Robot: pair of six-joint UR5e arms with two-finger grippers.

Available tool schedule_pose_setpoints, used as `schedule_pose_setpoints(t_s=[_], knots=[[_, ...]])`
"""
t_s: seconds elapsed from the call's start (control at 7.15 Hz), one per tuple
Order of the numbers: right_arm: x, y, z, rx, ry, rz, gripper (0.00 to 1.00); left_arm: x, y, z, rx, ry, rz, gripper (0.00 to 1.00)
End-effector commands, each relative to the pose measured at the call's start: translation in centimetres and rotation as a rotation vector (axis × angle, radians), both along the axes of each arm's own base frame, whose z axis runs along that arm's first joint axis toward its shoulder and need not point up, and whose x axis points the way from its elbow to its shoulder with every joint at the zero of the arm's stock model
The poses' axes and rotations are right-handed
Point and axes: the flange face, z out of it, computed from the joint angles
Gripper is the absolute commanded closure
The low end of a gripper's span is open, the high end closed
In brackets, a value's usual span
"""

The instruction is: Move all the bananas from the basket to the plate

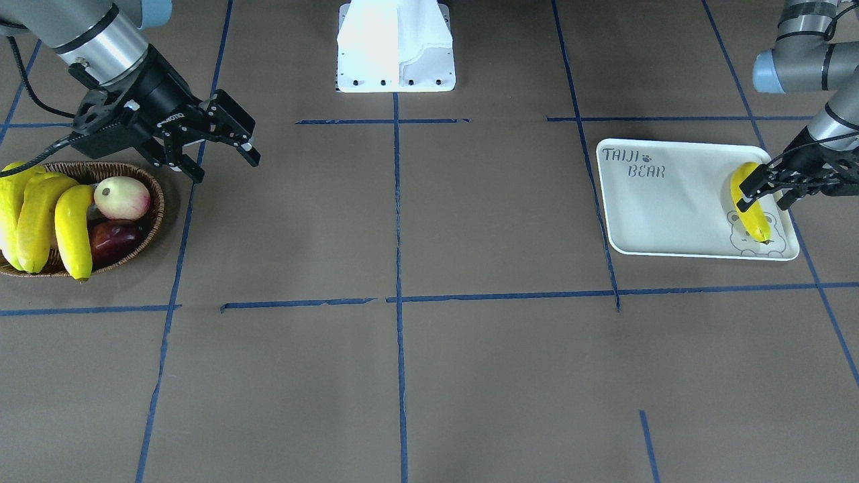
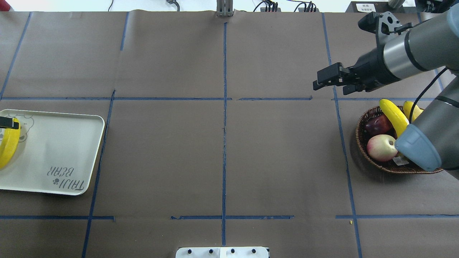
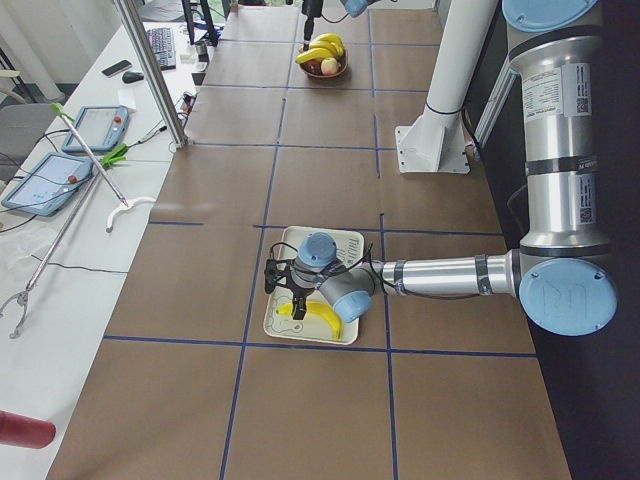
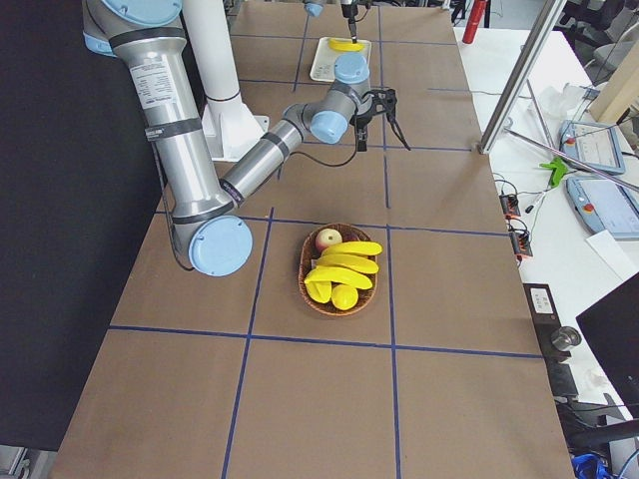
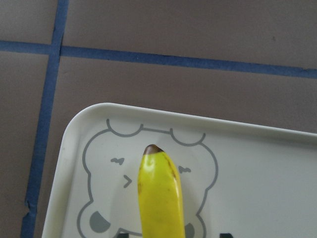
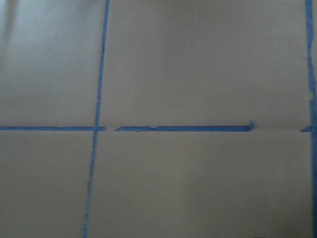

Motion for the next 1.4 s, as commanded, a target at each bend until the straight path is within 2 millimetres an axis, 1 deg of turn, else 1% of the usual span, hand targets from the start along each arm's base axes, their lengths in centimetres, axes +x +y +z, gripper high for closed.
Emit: schedule_pose_setpoints(t_s=[0.0, 0.14, 0.28, 0.42, 0.56, 0.7, 0.84, 0.98, 1.12, 1.26], knots=[[8.2, 2.9, 8.2, 0.022, 0.071, -0.065, 0.0, -5.0, -1.7, -4.0, -0.031, 0.155, -0.002, 0.0], [11.8, 4.5, 11.5, -0.033, 0.077, -0.054, 0.0, -5.8, -3.2, -7.3, -0.047, 0.214, 0.008, 0.0], [14.0, 6.4, 14.2, -0.065, 0.107, -0.044, 0.0, -5.7, -3.7, -11.3, -0.077, 0.257, -0.041, 0.0], [14.4, 7.3, 17.2, -0.118, 0.141, -0.044, 0.0, -5.0, -4.3, -14.3, -0.103, 0.3, -0.073, 0.0], [14.6, 7.1, 19.8, -0.115, 0.186, -0.06, 0.0, -3.1, -4.1, -15.1, -0.106, 0.306, -0.04, 0.0], [14.7, 6.9, 22.8, -0.059, 0.239, -0.118, 0.0, 0.1, -4.3, -15.7, -0.092, 0.291, -0.01, 0.0], [14.7, 6.9, 24.9, -0.052, 0.261, -0.15, 0.0, 3.9, -4.9, -17.2, -0.071, 0.259, -0.056, 0.0], [14.9, 6.9, 25.4, -0.053, 0.27, -0.15, 0.0, 7.8, -4.3, -18.3, -0.082, 0.25, -0.074, 0.0], [15.0, 6.7, 28.2, -0.091, 0.325, -0.134, 0.0, 8.6, -4.0, -18.5, -0.076, 0.247, -0.073, 0.0], [15.0, 6.6, 29.9, -0.113, 0.343, -0.14, 0.0, 8.7, -3.9, -18.8, -0.073, 0.249, -0.071, 0.0]])
